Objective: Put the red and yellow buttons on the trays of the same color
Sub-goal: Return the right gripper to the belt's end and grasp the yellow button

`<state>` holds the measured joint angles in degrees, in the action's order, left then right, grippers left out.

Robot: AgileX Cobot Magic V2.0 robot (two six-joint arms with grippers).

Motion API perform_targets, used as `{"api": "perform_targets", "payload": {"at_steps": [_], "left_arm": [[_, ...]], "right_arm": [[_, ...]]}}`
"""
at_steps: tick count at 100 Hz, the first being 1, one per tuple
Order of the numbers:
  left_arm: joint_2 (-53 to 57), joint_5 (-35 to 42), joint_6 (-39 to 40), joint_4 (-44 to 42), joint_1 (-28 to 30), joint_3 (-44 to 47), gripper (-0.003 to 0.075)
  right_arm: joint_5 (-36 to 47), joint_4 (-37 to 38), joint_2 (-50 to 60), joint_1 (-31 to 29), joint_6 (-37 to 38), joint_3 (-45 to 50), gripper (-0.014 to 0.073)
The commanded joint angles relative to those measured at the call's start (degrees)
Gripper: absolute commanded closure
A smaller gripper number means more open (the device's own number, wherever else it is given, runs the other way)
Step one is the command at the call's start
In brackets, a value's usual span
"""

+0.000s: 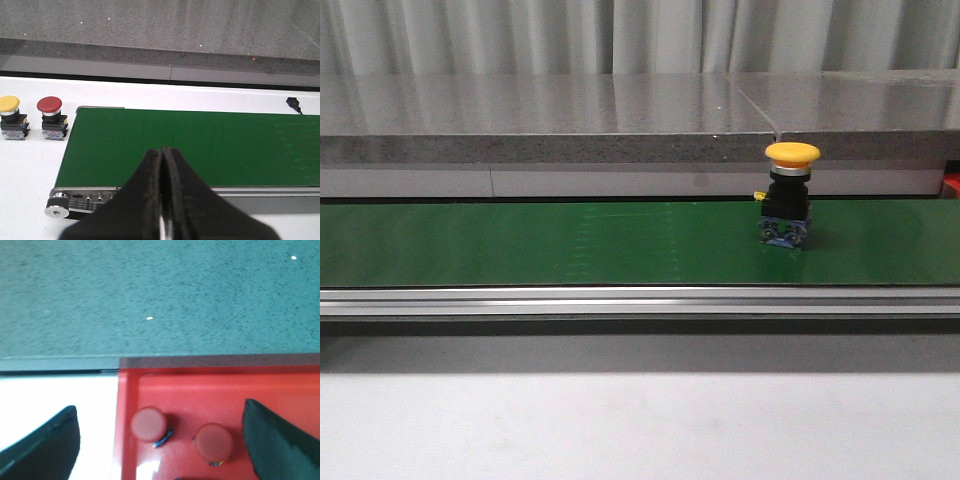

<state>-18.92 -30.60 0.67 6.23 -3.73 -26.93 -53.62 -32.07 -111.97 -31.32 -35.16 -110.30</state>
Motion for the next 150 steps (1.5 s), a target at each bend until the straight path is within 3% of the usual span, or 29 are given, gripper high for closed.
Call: {"api": "perform_targets", "payload": {"at_steps": [1,19,41,87,119,150], "left_arm": [[-0.4,4.2,0.0,0.8,-0.4,-1.5,0.0739],[-0.4,4.2,0.0,0.8,-0.4,-1.5,0.0739],[-0.4,4.2,0.0,0.8,-0.4,-1.5,0.0739],[-0.4,4.2,0.0,0.8,-0.4,-1.5,0.0739],[-0.4,4.2,0.0,0.8,-0.4,-1.5,0.0739],[-0.4,4.2,0.0,0.8,-0.4,-1.5,0.0739]], "right_arm": [[-2.1,-2.4,5.9,0.0,-0.2,-1.8,-0.0055],[-4.0,-2.8,11.2,0.5,-0.6,3.2,-0.0055],[-4.3,-3.0,19.3,3.8,-4.9,15.8,-0.0055],[-3.8,-1.3,26.6,19.1,-14.0,37.6,-0.0055],[1.8,1.5,25.7,26.6,-14.1,40.8,-0.0055],[5.5,0.5,20.8,27.9,-14.1,40.7,-0.0038]]}}
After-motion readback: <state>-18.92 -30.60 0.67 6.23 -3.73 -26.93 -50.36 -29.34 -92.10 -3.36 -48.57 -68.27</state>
